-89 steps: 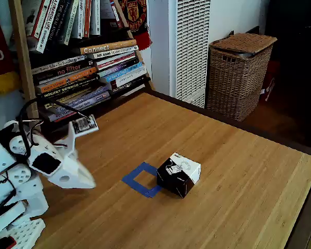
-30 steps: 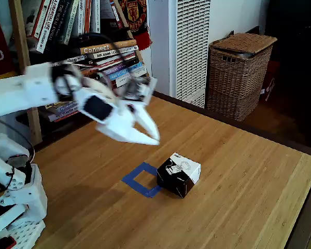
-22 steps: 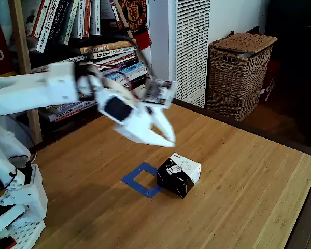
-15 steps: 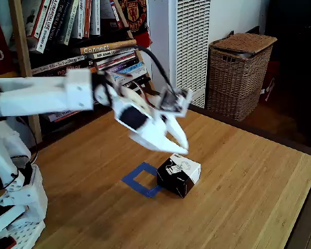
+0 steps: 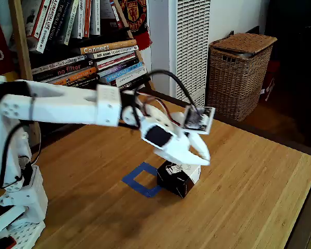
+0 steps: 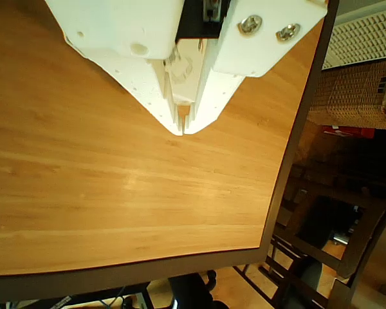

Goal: Push the box on top of the target

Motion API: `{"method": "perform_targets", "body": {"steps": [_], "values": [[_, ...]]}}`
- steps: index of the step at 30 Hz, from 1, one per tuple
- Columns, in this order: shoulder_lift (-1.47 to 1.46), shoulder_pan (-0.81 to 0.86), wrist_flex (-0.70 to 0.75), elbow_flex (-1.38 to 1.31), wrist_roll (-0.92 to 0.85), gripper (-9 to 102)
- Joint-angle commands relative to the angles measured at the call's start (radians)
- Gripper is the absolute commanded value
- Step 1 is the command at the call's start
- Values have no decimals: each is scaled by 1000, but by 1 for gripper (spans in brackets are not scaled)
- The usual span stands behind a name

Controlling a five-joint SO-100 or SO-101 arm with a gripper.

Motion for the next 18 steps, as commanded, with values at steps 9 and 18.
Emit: {"method": "perform_targets", "body": {"steps": [9, 18], "values": [[-141, 6, -71, -107, -31, 0], [-166, -11, -110, -104, -64, 0]]}}
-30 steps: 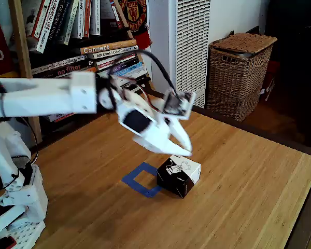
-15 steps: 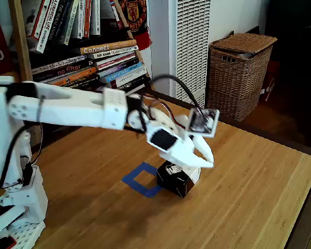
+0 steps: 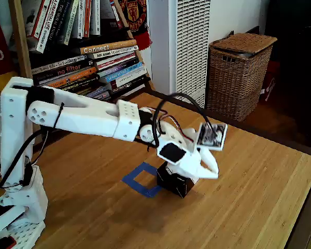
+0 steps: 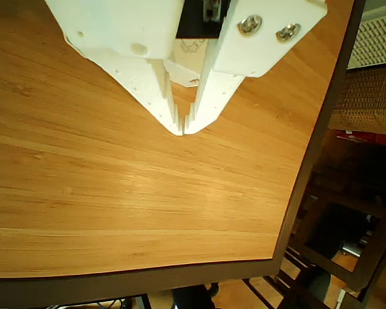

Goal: Push the box on top of the target

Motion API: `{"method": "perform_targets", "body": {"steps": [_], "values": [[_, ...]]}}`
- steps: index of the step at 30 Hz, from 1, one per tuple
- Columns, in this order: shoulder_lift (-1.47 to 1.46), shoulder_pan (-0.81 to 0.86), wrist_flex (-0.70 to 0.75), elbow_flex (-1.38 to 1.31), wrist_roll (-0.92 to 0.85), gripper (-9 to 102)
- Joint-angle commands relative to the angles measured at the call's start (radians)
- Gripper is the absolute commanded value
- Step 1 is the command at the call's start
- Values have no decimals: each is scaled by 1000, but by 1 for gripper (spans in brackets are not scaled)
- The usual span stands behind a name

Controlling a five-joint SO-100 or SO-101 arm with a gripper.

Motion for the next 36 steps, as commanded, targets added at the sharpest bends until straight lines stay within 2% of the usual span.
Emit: {"method": "perform_targets", "body": {"steps": [1, 36], "values": [[14, -17, -11, -40, -21, 0], [-75, -74, 138, -101, -60, 0]]}}
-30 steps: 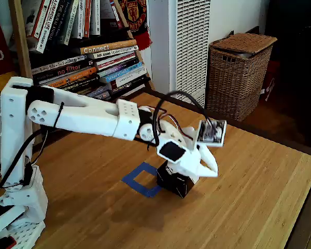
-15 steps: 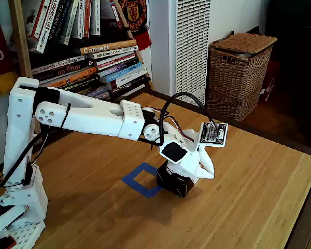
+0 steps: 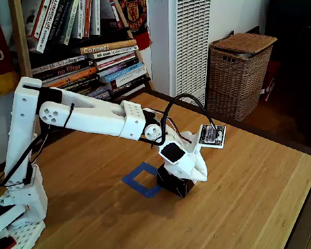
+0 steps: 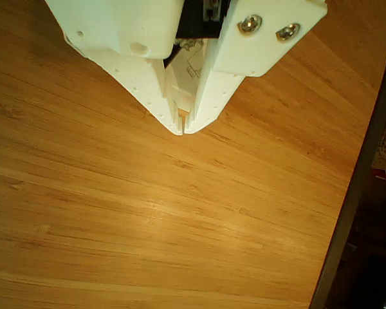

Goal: Push the box on top of the target

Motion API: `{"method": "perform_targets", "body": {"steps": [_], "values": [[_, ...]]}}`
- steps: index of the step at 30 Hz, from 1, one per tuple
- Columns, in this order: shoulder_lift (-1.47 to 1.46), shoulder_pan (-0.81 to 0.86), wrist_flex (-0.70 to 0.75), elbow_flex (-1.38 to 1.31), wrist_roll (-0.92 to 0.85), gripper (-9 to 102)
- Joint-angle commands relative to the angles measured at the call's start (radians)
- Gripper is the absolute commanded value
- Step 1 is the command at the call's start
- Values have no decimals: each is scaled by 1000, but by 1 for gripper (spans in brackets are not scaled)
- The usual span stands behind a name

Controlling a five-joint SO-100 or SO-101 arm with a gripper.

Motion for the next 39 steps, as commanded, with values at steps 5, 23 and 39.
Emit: {"method": "perform_targets", "body": {"steps": [5, 23, 39], "values": [[14, -20, 31, -35, -6, 0], [52, -37, 115, 26, -20, 0], [109, -51, 152, 92, -20, 0]]}}
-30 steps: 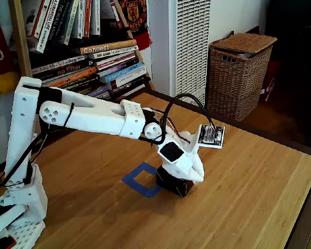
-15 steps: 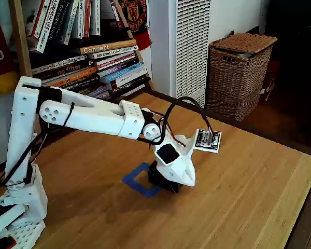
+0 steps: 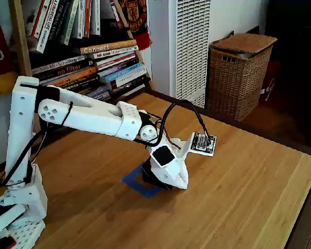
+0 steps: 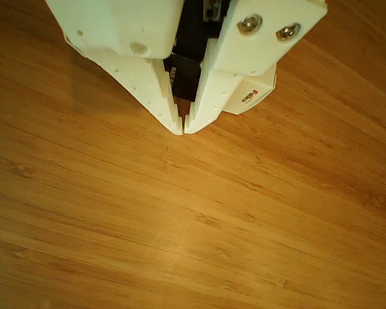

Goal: Push the box on top of the target

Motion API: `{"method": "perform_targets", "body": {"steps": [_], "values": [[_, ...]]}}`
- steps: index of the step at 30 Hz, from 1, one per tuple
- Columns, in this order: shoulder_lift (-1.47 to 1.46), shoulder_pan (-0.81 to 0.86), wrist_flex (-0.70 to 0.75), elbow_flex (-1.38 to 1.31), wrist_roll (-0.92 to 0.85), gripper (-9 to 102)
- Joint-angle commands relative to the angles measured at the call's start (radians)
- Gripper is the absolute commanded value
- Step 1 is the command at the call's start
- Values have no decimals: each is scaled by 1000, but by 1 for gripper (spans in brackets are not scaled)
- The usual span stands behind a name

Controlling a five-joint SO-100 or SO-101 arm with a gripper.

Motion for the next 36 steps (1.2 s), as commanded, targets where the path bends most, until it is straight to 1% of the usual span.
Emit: {"method": "perform_targets", "body": {"steps": [1, 25, 32, 34, 36], "values": [[80, -15, 21, 6, -8, 0], [192, -20, 101, 63, -5, 0], [233, 6, 71, -34, -32, 0], [230, 6, 92, -61, -98, 0], [210, 2, 126, -117, -115, 0]]}}
